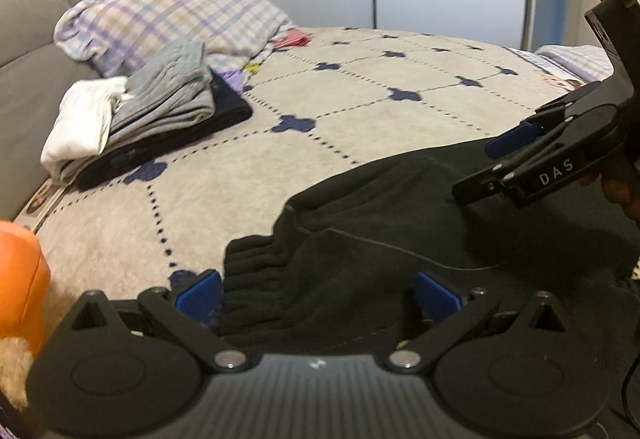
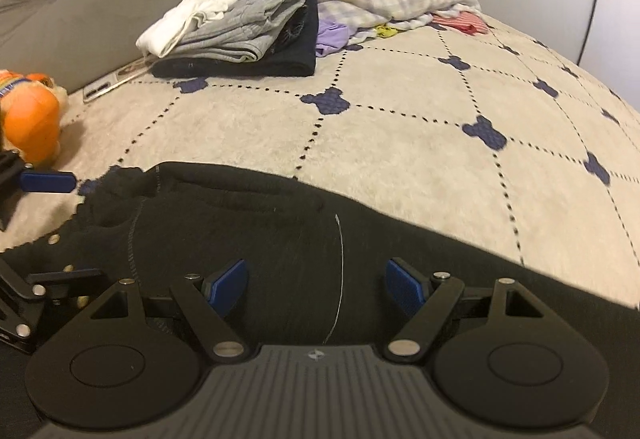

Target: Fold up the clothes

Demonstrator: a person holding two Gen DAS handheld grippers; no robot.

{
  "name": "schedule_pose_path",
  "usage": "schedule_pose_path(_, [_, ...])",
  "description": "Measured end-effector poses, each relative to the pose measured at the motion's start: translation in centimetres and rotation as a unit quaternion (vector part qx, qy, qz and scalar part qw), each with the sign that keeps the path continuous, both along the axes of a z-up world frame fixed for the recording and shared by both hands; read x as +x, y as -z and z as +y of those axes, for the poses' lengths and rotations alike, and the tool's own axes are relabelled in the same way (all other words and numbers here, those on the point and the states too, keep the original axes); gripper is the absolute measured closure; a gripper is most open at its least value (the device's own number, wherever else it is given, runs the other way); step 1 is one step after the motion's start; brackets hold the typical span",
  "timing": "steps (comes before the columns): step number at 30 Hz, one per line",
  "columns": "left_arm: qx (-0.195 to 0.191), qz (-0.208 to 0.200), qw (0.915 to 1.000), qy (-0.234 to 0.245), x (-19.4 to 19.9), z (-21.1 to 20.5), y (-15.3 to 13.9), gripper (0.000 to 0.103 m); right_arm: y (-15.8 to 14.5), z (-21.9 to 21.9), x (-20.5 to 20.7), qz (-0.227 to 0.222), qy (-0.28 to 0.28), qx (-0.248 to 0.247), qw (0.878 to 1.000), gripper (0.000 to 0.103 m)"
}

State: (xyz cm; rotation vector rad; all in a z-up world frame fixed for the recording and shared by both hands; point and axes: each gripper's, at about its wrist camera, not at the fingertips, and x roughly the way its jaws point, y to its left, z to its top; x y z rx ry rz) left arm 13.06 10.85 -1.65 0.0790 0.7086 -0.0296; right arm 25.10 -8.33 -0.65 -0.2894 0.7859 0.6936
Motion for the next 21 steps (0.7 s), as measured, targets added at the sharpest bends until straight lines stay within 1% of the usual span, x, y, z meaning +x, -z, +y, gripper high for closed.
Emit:
schedule_pose_path(6, [-0.007,0.006,1.0,0.001,0.2,0.4,0.3,0.0,0.8,1.4,2.5,0.001,-0.013,-0.013,1.0,0.023])
schedule_pose_path(8, [-0.006,0.007,1.0,0.003,0.3,0.4,0.5,0.0,1.1,1.9,3.5,0.01,-0.025,-0.021,0.999,0.023])
schedule_pose_path(11, [-0.007,0.011,0.9999,0.0,0.5,0.6,0.7,0.0,1.7,2.3,5.1,0.038,-0.045,-0.029,0.998,0.023])
schedule_pose_path(16, [-0.024,0.018,0.9995,-0.005,0.9,1.1,0.9,0.0,2.4,2.1,6.7,0.068,-0.063,-0.01,0.996,0.021])
schedule_pose_path(21, [-0.04,0.029,0.9987,-0.014,1.3,1.6,1.3,0.0,2.6,2.3,7.7,0.076,-0.08,-0.003,0.994,0.021])
